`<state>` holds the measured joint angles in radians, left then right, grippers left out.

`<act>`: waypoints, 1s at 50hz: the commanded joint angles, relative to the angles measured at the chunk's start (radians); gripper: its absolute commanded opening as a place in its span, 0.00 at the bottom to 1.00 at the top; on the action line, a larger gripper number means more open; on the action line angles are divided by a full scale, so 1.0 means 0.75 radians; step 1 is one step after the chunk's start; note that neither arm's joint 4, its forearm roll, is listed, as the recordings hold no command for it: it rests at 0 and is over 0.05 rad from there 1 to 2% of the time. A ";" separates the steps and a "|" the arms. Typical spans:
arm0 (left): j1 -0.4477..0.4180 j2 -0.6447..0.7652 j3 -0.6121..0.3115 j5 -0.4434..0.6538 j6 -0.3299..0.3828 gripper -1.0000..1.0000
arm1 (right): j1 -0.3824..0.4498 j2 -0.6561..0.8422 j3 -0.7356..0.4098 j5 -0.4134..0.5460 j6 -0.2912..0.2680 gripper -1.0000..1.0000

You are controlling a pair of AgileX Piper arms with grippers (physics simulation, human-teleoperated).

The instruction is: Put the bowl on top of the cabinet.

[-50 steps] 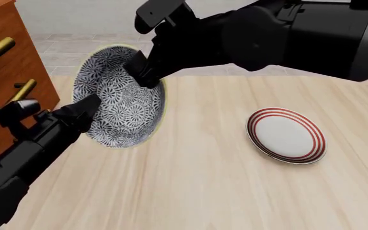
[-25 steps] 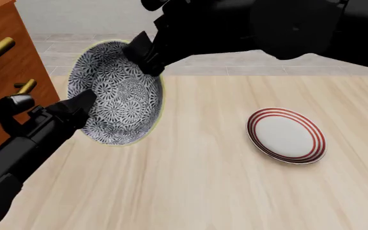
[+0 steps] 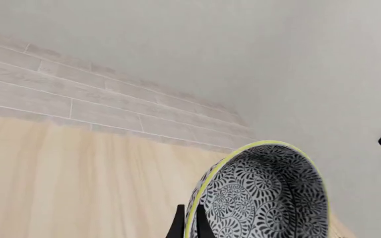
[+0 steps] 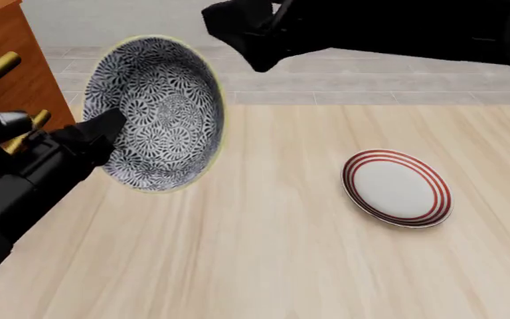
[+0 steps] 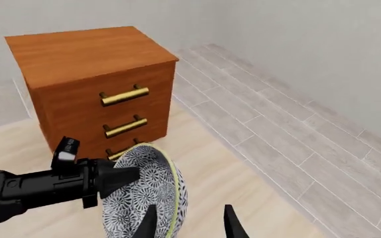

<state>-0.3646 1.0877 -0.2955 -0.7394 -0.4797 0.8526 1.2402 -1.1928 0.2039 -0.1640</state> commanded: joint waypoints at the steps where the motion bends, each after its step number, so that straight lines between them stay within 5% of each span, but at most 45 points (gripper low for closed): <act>1: -0.033 -0.112 -0.065 0.164 0.015 0.00 | -0.048 -0.150 0.135 -0.086 0.095 1.00; 14: -0.047 -0.208 -0.140 0.315 0.082 0.00 | -0.107 -0.252 0.263 -0.143 0.151 1.00; 27: -0.097 -0.232 -0.212 0.453 -0.005 0.00 | -0.189 -0.297 0.405 -0.233 0.237 1.00; 50: -0.080 -0.274 -0.465 0.910 0.036 0.00 | -0.253 -0.345 0.632 -0.406 0.382 1.00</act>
<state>-0.4366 0.8804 -0.5642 -0.1873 -0.4565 0.6804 0.9849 -0.7876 -0.0439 0.0790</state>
